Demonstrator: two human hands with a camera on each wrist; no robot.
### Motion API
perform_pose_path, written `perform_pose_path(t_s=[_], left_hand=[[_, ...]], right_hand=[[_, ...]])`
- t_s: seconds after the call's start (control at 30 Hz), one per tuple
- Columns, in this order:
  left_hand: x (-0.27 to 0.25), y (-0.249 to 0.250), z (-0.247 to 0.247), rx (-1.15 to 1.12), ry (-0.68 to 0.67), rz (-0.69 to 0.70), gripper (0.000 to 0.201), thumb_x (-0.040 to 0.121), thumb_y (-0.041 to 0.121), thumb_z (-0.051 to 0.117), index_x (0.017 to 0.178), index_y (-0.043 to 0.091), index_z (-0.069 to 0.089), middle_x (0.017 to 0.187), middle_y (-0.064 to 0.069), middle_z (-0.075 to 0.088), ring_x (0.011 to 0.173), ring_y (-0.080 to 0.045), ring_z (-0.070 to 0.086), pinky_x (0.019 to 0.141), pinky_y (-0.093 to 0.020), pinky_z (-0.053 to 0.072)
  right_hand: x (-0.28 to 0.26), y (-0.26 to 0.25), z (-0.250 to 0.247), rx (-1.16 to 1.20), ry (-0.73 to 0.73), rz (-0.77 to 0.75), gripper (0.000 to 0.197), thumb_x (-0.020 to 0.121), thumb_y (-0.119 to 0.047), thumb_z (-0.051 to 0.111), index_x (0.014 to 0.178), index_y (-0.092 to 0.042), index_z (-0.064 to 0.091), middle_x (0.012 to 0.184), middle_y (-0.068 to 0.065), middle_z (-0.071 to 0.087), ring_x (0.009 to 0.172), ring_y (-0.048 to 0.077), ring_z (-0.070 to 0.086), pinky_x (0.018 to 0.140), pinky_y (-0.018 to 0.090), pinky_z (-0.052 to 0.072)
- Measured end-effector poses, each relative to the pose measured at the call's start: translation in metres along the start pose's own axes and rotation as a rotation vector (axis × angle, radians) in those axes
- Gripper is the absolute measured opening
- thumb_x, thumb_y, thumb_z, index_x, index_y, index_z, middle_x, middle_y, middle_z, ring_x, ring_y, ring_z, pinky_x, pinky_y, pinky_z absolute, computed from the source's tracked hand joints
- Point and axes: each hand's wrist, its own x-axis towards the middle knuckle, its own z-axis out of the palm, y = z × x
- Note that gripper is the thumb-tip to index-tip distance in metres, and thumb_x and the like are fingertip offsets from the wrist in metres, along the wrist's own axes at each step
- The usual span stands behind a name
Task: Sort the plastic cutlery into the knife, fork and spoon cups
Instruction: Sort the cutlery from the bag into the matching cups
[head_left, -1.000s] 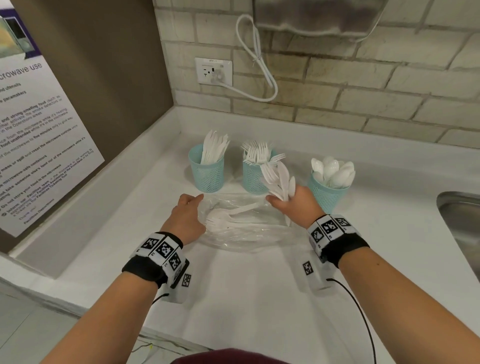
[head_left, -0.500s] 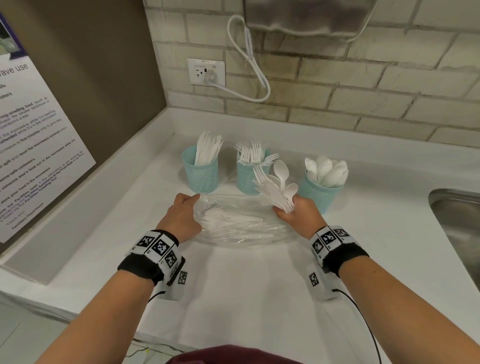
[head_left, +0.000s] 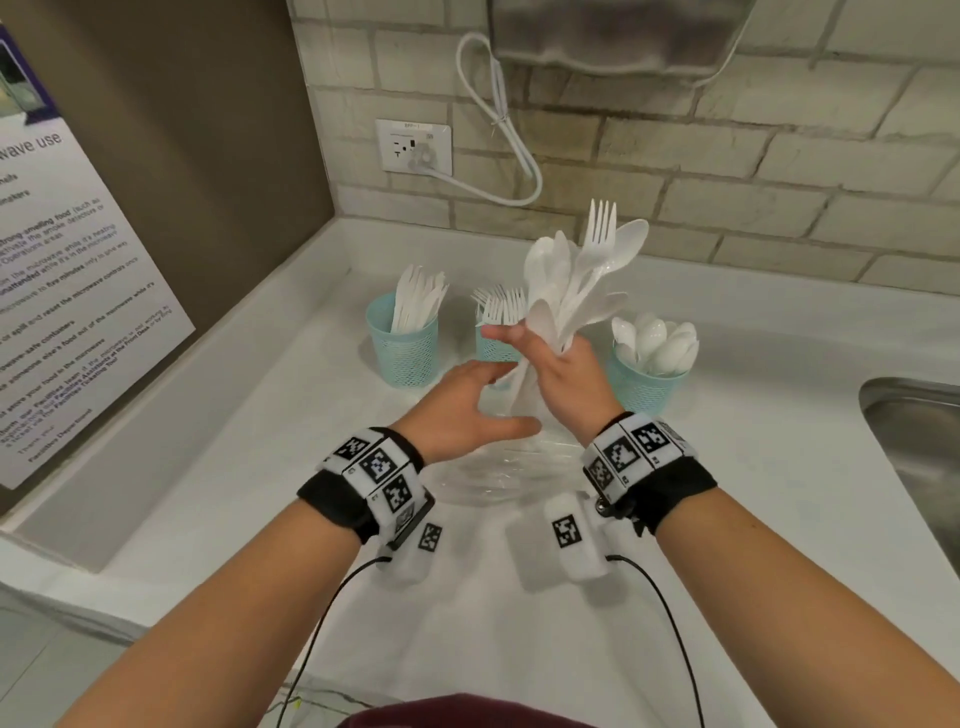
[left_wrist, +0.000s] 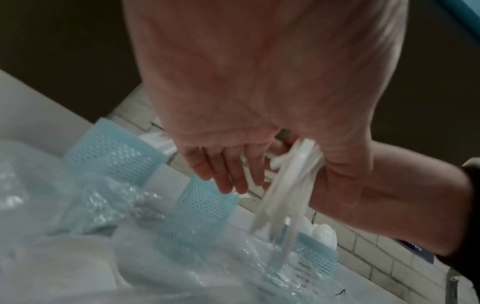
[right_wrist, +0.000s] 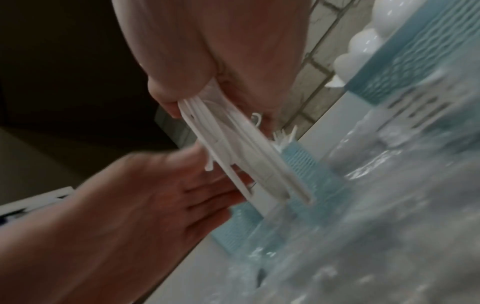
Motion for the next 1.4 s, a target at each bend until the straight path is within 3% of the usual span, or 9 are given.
perform_pose_path(t_s=[0.13, 0.27, 0.43, 0.67, 0.8, 1.03, 1.17, 1.23, 1.4], left_hand=[[0.008, 0.005, 0.003, -0.201, 0.125, 0.051, 0.072, 0.069, 0.028, 0.076, 0.133, 0.017, 0.045, 0.118, 0.004, 0.062, 0.109, -0.010, 0.059, 0.095, -0.030, 0.049], [0.009, -0.003, 0.008, -0.242, 0.202, 0.122, 0.069, 0.073, 0.016, 0.074, 0.135, 0.013, 0.042, 0.124, 0.001, 0.059, 0.114, -0.008, 0.056, 0.100, -0.027, 0.046], [0.006, -0.004, 0.010, -0.381, 0.293, 0.142, 0.051, 0.087, -0.005, 0.053, 0.128, 0.025, 0.042, 0.106, -0.005, 0.061, 0.080, -0.010, 0.059, 0.062, -0.019, 0.049], [-0.004, -0.029, -0.015, -0.431, 0.367, 0.129, 0.057, 0.088, -0.001, 0.055, 0.119, 0.042, 0.034, 0.096, 0.006, 0.055, 0.077, -0.010, 0.053, 0.064, -0.031, 0.052], [-0.014, -0.044, -0.022, -0.427, 0.408, 0.116, 0.049, 0.088, 0.002, 0.060, 0.111, 0.041, 0.041, 0.086, 0.006, 0.055, 0.070, -0.015, 0.054, 0.064, -0.029, 0.050], [-0.024, -0.083, -0.028, -0.391, 0.323, -0.107, 0.043, 0.077, 0.020, 0.076, 0.114, 0.019, 0.055, 0.099, 0.010, 0.065, 0.094, -0.011, 0.063, 0.079, -0.022, 0.047], [-0.026, -0.089, -0.027, -0.449, 0.261, -0.095, 0.058, 0.079, 0.021, 0.075, 0.130, 0.027, 0.048, 0.116, 0.004, 0.066, 0.105, -0.015, 0.064, 0.090, -0.031, 0.051], [-0.025, -0.087, -0.031, -0.501, 0.277, -0.090, 0.058, 0.081, 0.022, 0.072, 0.131, 0.031, 0.043, 0.114, 0.002, 0.067, 0.090, -0.016, 0.069, 0.082, -0.030, 0.055], [-0.027, -0.087, -0.038, -0.484, 0.340, -0.074, 0.046, 0.082, 0.016, 0.072, 0.120, 0.022, 0.047, 0.091, 0.003, 0.063, 0.066, -0.008, 0.059, 0.059, -0.017, 0.050]], right_hand=[[-0.004, -0.003, 0.019, 0.064, -0.060, 0.044, 0.027, 0.096, -0.020, 0.050, 0.115, -0.011, 0.067, 0.113, -0.009, 0.065, 0.094, -0.017, 0.058, 0.085, 0.002, 0.042], [-0.007, -0.004, 0.027, 0.015, -0.128, 0.043, 0.027, 0.097, -0.021, 0.049, 0.118, -0.020, 0.065, 0.119, -0.008, 0.064, 0.107, -0.008, 0.057, 0.095, 0.009, 0.041], [-0.009, -0.019, 0.038, 0.032, -0.158, 0.172, 0.027, 0.092, -0.027, 0.057, 0.118, -0.033, 0.060, 0.097, -0.005, 0.065, 0.064, -0.003, 0.058, 0.053, 0.016, 0.046], [0.007, -0.056, 0.035, 0.367, 0.053, -0.012, 0.075, 0.079, -0.023, 0.074, 0.139, -0.031, 0.030, 0.130, -0.002, 0.056, 0.110, 0.006, 0.062, 0.089, 0.026, 0.054], [0.025, -0.079, 0.045, 0.167, -0.024, -0.131, 0.042, 0.093, -0.036, 0.055, 0.132, -0.041, 0.041, 0.128, -0.001, 0.057, 0.112, 0.010, 0.059, 0.087, 0.035, 0.055], [0.024, -0.025, 0.082, -0.143, -0.366, 0.060, 0.031, 0.100, -0.015, 0.040, 0.124, -0.009, 0.059, 0.128, 0.007, 0.061, 0.102, 0.003, 0.055, 0.074, -0.005, 0.038], [0.019, -0.014, 0.089, -0.097, -0.384, 0.197, 0.041, 0.095, -0.050, 0.038, 0.115, -0.024, 0.064, 0.125, 0.000, 0.061, 0.114, 0.012, 0.056, 0.101, 0.024, 0.042], [0.021, -0.023, 0.092, -0.022, -0.331, 0.229, 0.051, 0.084, -0.068, 0.043, 0.117, -0.033, 0.061, 0.123, -0.007, 0.061, 0.117, 0.012, 0.056, 0.106, 0.042, 0.040], [0.027, -0.052, 0.095, 0.037, -0.322, 0.087, 0.036, 0.092, -0.044, 0.053, 0.125, -0.031, 0.057, 0.130, -0.011, 0.057, 0.120, 0.003, 0.052, 0.101, 0.022, 0.039]])
